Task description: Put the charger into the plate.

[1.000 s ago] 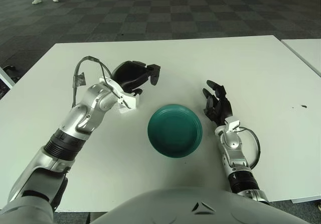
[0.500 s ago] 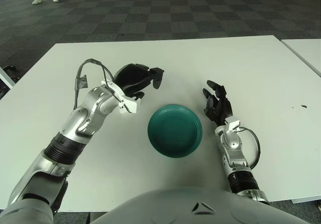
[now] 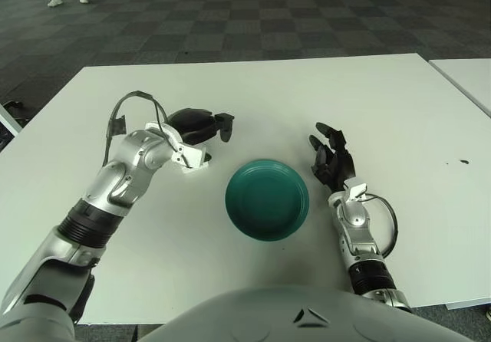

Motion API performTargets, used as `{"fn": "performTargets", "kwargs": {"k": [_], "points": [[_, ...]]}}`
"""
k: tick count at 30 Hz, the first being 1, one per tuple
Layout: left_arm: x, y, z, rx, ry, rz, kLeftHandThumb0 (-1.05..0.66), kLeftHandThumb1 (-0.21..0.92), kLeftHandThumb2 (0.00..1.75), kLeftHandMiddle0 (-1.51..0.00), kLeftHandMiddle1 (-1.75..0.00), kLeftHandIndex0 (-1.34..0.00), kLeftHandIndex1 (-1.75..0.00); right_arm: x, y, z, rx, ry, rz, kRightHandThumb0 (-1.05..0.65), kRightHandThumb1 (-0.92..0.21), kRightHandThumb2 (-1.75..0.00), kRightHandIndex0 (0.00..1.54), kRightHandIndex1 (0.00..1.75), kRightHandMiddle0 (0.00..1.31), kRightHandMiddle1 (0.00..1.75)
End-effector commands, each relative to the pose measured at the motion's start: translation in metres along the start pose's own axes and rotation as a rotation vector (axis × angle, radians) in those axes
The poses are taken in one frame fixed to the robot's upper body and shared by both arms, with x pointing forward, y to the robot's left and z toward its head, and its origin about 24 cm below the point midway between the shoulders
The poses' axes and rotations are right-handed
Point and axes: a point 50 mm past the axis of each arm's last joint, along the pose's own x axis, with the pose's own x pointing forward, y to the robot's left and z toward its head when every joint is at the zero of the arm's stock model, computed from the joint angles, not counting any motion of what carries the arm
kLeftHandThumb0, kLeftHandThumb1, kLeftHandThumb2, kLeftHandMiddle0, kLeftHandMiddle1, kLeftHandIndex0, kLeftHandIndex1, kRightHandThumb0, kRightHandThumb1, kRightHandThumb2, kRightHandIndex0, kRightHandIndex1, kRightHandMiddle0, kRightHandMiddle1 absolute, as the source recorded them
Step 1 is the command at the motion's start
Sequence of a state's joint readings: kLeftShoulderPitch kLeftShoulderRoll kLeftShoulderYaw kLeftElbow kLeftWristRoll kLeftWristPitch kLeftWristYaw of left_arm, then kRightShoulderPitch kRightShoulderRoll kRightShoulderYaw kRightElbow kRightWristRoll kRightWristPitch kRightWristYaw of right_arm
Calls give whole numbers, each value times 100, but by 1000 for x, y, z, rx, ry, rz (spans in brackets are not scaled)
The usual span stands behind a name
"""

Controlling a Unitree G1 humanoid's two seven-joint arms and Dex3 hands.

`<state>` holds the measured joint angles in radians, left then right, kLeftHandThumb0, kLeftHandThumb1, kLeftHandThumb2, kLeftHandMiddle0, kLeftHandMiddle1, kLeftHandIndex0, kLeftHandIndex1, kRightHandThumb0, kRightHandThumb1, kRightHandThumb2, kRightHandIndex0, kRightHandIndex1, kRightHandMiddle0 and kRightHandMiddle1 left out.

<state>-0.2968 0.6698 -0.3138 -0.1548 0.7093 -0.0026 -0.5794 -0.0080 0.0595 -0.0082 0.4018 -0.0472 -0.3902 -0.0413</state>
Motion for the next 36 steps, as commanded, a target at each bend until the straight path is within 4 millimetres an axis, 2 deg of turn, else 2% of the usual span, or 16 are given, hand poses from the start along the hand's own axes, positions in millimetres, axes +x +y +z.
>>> {"fn": "performTargets", "kwargs": {"k": [1,4,12,18,25,36], "points": [[-4,-9,-12,5,113,-32,-99,91,50,-16,-22,0,-82,-49,-5,-66,23,377,-37,-67,-92,-87,46,2,0,79],[-2,-18,-18,-7,155,-31,-103,92,56,-12,-8,0,-68,-49,-5,-66,21,376,-35,-67,-92,-87,46,1,0,79],[2,-28,-34,1,245,-10,-105,92,65,-5,-1,0,-49,-49,-5,-66,12,376,-29,-68,-92,-88,46,1,0,78],[4,-37,-48,-17,290,26,-105,92,68,-8,-1,0,-60,-50,-6,-66,10,374,-29,-68,-92,-87,45,1,0,77],[5,-44,-52,-38,324,41,-105,92,70,-13,-2,0,-71,-50,-7,-66,21,374,-29,-68,-92,-87,44,0,0,76],[5,-51,-52,-72,354,41,-105,92,68,-13,0,0,-64,-50,-9,-67,21,373,-33,-67,-92,-87,43,0,0,77]]}}
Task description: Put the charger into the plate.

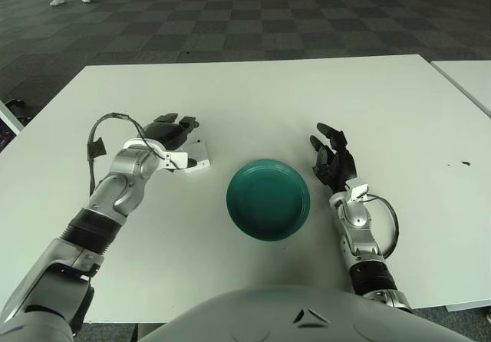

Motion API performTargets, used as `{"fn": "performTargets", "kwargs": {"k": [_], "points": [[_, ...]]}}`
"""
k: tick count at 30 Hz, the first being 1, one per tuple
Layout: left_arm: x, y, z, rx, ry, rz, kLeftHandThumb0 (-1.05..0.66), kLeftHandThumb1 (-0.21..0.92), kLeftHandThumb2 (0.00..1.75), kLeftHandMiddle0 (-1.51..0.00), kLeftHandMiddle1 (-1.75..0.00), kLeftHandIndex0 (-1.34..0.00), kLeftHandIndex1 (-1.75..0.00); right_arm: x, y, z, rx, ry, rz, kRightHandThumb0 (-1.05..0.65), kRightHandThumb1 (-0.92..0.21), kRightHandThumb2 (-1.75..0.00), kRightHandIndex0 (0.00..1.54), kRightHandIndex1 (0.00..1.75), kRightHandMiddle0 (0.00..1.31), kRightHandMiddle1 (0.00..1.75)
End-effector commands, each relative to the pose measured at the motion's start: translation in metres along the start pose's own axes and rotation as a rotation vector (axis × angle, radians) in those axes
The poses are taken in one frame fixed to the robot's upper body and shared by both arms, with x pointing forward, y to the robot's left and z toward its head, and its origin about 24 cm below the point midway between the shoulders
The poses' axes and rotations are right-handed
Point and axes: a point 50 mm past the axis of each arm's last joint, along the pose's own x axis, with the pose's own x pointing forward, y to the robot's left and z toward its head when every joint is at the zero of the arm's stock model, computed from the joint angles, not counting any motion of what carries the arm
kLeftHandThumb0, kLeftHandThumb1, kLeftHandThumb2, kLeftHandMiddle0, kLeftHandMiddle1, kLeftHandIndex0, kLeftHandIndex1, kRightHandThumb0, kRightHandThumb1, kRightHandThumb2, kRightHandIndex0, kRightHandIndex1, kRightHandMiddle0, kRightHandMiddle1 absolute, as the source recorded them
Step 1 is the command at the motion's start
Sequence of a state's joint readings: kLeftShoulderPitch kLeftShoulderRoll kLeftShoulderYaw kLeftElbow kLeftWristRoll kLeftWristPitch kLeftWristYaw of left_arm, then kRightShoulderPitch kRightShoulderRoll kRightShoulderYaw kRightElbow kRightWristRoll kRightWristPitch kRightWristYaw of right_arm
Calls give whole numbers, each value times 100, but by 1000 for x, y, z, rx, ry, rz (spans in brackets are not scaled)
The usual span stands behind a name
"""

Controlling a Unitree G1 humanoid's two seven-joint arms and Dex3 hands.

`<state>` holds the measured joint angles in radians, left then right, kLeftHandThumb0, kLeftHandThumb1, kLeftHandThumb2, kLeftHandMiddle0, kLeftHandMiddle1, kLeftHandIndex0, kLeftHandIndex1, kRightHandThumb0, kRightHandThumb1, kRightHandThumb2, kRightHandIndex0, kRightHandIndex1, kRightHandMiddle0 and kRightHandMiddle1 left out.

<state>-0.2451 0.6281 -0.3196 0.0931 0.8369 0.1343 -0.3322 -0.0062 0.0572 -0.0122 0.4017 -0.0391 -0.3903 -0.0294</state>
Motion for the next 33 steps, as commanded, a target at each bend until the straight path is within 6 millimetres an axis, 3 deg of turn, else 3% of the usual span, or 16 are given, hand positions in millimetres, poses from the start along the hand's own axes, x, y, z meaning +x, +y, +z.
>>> {"fn": "performTargets", "kwargs": {"k": [1,7,14,18,33], "points": [[0,-5,-4,-11,31,4,-105,92,68,-13,0,0,-65,-50,-8,-66,15,371,-38,-67,-92,-86,43,0,0,77],[1,-8,-6,-26,44,4,-105,92,66,-10,0,0,-78,-50,-8,-67,12,373,-37,-67,-92,-87,43,0,0,77],[4,-12,-6,-44,53,-15,-105,92,65,-9,0,0,-75,-50,-8,-67,6,375,-36,-67,-92,-87,42,0,0,76],[5,-14,-5,-56,54,-28,-105,92,65,-12,-2,0,-71,-51,-8,-66,5,375,-36,-67,-92,-87,43,0,0,76],[12,-23,-6,-61,65,-77,-105,92,71,-24,-4,-1,-83,-52,-9,-66,9,373,-32,-68,-92,-86,42,0,0,76]]}}
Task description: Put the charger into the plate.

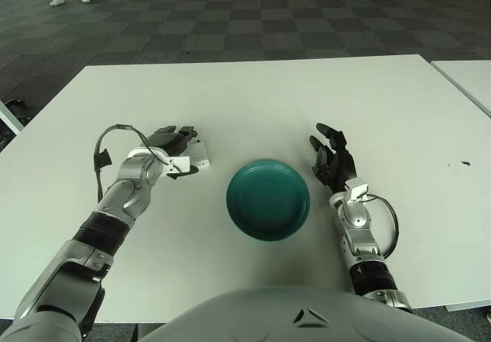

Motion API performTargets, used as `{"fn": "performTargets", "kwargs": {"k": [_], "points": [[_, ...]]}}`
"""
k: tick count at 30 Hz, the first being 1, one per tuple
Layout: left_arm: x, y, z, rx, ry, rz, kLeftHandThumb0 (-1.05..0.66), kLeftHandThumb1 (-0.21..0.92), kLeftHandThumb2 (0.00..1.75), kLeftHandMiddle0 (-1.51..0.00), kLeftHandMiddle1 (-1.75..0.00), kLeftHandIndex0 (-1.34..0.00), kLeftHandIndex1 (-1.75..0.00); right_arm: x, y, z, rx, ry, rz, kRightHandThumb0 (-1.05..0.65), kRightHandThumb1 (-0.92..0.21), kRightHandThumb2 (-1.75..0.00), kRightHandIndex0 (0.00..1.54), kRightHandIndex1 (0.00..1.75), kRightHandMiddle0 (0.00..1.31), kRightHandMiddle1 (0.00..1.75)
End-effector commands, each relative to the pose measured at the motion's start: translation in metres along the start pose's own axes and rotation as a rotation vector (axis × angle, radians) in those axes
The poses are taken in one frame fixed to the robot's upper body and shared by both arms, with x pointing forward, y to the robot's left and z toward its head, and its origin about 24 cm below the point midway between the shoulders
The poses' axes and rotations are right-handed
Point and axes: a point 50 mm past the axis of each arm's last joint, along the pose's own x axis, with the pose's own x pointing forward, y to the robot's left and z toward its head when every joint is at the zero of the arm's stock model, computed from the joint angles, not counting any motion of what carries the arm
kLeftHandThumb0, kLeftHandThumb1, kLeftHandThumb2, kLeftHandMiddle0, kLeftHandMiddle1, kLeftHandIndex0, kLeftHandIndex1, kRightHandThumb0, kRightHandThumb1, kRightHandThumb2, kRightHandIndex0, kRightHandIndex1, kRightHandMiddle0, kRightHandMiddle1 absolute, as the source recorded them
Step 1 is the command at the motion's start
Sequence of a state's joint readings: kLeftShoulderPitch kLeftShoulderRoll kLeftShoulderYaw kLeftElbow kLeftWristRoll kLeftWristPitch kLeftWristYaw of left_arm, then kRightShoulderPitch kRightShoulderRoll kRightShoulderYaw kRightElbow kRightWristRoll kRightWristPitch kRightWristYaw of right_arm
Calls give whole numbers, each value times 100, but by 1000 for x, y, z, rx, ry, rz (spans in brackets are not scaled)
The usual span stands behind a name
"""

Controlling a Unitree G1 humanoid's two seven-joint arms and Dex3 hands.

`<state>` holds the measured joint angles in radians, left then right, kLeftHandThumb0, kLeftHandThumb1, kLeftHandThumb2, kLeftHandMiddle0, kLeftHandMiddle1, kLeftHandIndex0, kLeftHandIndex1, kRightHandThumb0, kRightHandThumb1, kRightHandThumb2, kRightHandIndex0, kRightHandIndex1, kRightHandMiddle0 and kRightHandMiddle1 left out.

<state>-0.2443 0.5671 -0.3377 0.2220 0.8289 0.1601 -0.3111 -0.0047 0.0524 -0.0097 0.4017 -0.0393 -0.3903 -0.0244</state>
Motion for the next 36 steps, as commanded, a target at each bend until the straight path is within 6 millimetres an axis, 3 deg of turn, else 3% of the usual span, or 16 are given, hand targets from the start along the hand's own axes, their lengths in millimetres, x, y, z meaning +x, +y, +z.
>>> {"fn": "performTargets", "kwargs": {"k": [1,17,22,25,29,32,34,36], "points": [[3,6,-1,9,4,8,-105,92,71,-26,-4,-1,-84,-51,-8,-66,15,371,-38,-68,-92,-86,42,0,0,76],[5,4,1,13,-10,-32,-105,92,74,-35,-9,-1,-83,-51,-9,-66,2,363,-33,-69,-92,-87,42,0,0,75],[6,4,2,19,-19,-43,-105,92,72,-12,-78,-3,-83,-51,-9,-66,2,365,-33,-69,-92,-87,42,0,0,75],[7,4,2,23,-21,-49,-105,92,72,-4,-106,-4,-89,-51,-10,-66,1,366,-32,-70,-92,-87,42,0,0,75],[7,3,3,25,-22,-52,-105,92,71,-1,-125,-6,-103,-50,-10,-66,3,367,-34,-70,-92,-87,43,1,0,75],[9,1,3,28,-28,-50,-105,92,70,0,-138,-6,-123,-50,-10,-66,5,368,-36,-70,-92,-87,43,1,0,76],[10,-1,3,26,-36,-42,-105,92,66,0,-160,-6,-144,-50,-10,-66,7,369,-37,-70,-92,-87,43,1,0,76],[12,-2,3,18,-42,-26,-97,92,56,-13,-167,-9,-159,-50,-10,-66,8,369,-36,-70,-92,-87,43,0,0,76]]}}
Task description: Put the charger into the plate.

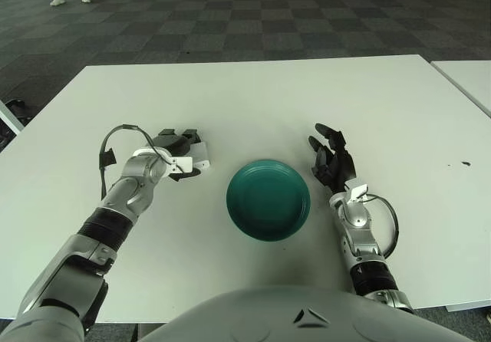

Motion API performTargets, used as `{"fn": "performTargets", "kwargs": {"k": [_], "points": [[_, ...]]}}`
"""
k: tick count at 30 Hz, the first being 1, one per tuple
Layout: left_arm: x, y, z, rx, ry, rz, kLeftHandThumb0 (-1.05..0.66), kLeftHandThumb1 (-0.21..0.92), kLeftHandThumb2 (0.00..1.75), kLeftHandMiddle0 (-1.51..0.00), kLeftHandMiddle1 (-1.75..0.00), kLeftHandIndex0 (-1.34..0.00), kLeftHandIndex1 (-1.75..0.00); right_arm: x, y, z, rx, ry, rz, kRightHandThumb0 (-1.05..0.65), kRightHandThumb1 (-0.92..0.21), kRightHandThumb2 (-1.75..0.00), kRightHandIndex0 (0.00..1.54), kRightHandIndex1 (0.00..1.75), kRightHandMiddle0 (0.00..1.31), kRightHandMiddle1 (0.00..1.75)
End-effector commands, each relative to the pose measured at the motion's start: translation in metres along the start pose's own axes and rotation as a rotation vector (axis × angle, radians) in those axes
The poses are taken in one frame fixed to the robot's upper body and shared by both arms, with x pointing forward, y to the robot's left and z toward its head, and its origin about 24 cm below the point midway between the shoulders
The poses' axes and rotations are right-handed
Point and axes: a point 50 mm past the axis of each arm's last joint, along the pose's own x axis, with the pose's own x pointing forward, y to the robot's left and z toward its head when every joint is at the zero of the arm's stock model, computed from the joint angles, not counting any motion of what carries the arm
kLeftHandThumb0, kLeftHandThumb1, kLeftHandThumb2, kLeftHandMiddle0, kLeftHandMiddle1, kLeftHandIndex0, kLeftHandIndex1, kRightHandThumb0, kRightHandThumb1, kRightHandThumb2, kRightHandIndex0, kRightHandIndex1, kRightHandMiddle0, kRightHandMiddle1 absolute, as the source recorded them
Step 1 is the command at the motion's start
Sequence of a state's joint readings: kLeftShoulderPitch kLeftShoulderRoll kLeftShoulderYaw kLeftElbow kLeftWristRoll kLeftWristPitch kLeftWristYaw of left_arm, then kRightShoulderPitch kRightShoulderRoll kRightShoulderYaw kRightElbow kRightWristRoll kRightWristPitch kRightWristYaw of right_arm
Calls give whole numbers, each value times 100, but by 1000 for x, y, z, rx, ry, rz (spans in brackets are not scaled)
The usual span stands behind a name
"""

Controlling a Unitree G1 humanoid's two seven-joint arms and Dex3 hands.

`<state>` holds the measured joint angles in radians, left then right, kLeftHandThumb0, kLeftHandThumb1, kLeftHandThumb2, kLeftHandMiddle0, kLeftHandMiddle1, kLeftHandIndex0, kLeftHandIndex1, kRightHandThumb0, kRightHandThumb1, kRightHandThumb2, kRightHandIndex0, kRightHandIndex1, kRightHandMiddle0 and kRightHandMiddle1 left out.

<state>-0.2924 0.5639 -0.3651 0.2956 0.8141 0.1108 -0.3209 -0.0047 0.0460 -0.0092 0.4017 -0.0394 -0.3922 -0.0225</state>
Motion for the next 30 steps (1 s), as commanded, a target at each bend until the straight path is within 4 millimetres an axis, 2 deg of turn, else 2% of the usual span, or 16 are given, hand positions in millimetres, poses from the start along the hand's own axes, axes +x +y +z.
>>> {"fn": "performTargets", "kwargs": {"k": [1,2,4,7,10,19,30], "points": [[4,-1,0,-2,-10,19,-89,92,48,-21,-170,-14,-165,-50,-8,-66,15,371,-37,-70,-92,-87,43,0,0,76],[5,-1,0,-14,-3,36,-87,92,45,-24,-171,-16,-167,-50,-8,-66,15,369,-36,-70,-92,-87,43,0,0,76],[6,-2,0,-40,15,65,-60,73,72,-40,-173,-32,-168,-50,-8,-66,13,367,-34,-70,-92,-87,43,1,0,76],[6,-3,0,-68,38,94,-48,58,95,-55,-174,-41,-173,-50,-8,-66,10,364,-32,-70,-92,-87,43,1,0,75],[7,-3,2,-97,56,122,-45,51,106,-64,-174,-46,-174,-51,-8,-66,9,362,-32,-69,-92,-87,43,0,0,75],[9,-3,3,-149,78,187,-46,37,124,-81,-175,-56,-175,-51,-8,-66,6,357,-30,-69,-92,-87,44,1,0,75],[13,-4,5,-179,100,247,-48,30,133,-94,-175,-62,-175,-50,-9,-67,11,360,-30,-69,-92,-86,44,1,0,76]]}}
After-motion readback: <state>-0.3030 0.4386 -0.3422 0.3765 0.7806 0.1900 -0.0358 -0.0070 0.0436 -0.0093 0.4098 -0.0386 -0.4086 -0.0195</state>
